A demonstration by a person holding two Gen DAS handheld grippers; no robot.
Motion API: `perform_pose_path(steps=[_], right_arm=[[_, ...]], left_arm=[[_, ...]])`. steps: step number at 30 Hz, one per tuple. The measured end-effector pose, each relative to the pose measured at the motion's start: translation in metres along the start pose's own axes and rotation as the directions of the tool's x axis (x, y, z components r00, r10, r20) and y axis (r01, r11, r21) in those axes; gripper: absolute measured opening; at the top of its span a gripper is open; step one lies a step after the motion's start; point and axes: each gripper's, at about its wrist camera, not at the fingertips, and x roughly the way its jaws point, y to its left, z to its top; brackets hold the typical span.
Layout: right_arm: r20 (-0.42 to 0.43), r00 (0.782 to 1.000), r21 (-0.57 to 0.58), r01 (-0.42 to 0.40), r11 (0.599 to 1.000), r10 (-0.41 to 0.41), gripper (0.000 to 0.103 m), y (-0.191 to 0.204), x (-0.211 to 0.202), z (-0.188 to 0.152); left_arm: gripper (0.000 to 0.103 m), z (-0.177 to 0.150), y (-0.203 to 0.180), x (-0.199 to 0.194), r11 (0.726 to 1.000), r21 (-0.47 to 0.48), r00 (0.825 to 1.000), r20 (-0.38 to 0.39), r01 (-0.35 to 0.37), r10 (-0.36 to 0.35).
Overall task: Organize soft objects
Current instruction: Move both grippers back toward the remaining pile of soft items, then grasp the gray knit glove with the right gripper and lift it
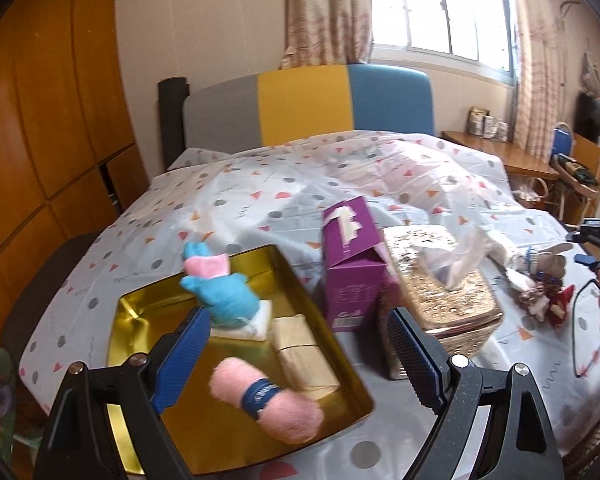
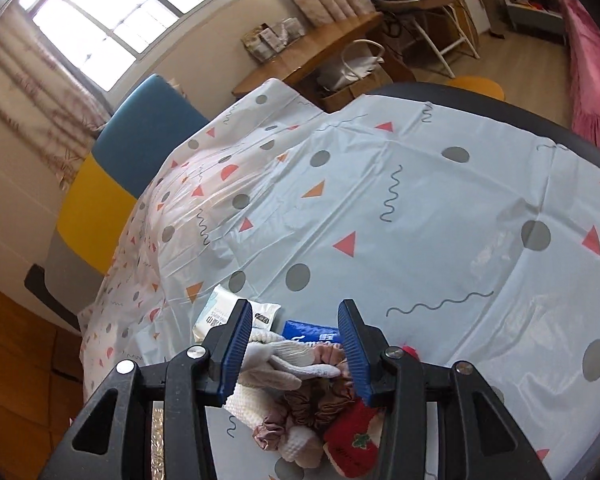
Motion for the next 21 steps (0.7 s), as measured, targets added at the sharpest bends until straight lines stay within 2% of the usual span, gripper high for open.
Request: perform_pose_path(steps=[8,13,17,18,19,21], right_arm=[[-0.012,1.000,0.061,0.026,0.998,-0.025,0.045,-0.013,0.006,0.003],[-0.028,0.999,0.028,0.022,0.999,-0.021,0.046,-0.007,0.011,0.003],[-0.080,0.996,-0.028,-0.036,0.999,0.034,0.047,0.007,0.020,-0.002],[-0.117,0.989,-0.040,-0.090,0.995,0.085,0.047,0.013,0.023,-0.004],[-0.179,0.966,-0.047,-0.201,0.979,0.189,0.049,0.022,0.027,-0.008],[-0.293,0.891,-0.060,-0.380,0.923,0.347,0.049,0.043,0.032,-0.018]], left_arm=[[0.090,0.015,-0.022,-0.004,0.996,0.029,0.996,0.030,0.081,-0.082],[0.090,0.024,-0.034,-0.001,0.991,0.028,0.991,0.030,0.133,-0.134],[0.090,0.024,-0.045,0.004,0.987,0.038,0.988,0.011,0.154,-0.154],[0.090,0.024,-0.047,0.005,0.986,0.039,0.987,0.008,0.160,-0.160],[0.090,0.023,-0.049,0.006,0.985,0.040,0.986,0.005,0.165,-0.166],[0.090,0.024,-0.053,0.008,0.982,0.042,0.983,-0.008,0.182,-0.182]])
